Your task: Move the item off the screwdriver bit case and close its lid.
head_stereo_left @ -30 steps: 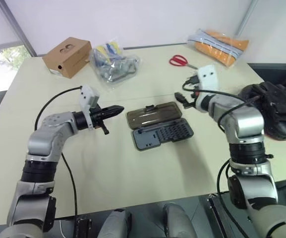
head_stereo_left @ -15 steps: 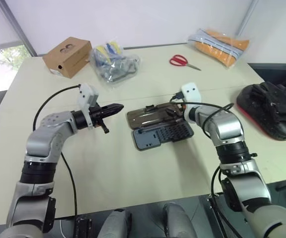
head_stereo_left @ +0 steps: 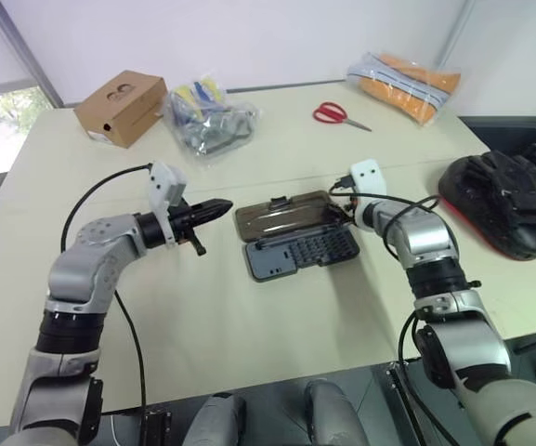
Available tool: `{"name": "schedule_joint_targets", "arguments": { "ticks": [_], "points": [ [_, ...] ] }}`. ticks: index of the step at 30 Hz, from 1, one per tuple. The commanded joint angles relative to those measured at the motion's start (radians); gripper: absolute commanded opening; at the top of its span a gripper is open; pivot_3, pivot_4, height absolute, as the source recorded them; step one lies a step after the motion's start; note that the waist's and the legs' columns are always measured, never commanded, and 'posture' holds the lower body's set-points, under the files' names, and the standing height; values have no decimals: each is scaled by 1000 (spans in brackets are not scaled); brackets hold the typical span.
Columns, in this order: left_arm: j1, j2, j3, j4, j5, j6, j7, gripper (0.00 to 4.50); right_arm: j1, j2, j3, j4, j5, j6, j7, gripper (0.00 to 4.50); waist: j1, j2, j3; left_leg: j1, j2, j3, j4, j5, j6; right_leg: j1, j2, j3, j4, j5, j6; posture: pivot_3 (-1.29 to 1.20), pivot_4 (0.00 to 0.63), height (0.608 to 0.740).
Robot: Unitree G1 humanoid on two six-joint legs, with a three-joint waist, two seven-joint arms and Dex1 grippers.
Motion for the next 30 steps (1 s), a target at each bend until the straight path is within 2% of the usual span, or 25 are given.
{"name": "schedule_joint_targets", "arguments": {
  "ticks": [1,3,4,13,20,24,30],
  "points": [
    [-1,12,29,-29,-12,-9,7,0,-9,-9,3,8,-25,11,1,1512,2,0,0,0,0,0,0,0,0,0,0,0,0,0,0,0,150,740],
    [-3,13,30,-27,-10,-11,7,0,-8,-11,18,1,-31,16,11,406,5,0,0,0,0,-1,1,0,0,1,0,0,0,0,0,0,150,740],
    [-5,14,29,-25,-9,-13,7,0,-7,-12,24,-3,-32,20,16,33,7,0,0,0,0,-1,1,0,0,1,0,0,0,0,0,0,150,740],
    [-16,20,33,1,0,-33,4,0,4,-11,32,-55,-44,106,32,33,4,0,0,0,-1,-1,1,0,0,1,0,-1,0,0,0,0,150,740],
    [-27,11,14,18,4,-44,-4,0,15,37,-87,-346,10,488,-61,33,4,0,0,0,0,-2,0,0,0,1,-1,-1,0,0,0,0,150,740],
    [-46,5,3,41,10,-49,-17,0,3,60,-94,-526,29,665,-82,33,1,0,0,0,-1,-2,-2,0,-1,-1,-1,-1,0,0,0,0,150,740],
    [-73,-1,-9,74,21,-63,-36,0,-20,112,-134,-653,39,860,-119,33,-2,0,0,0,0,-1,-4,1,-2,-3,-1,-1,1,0,0,0,150,740]
  ]
}}
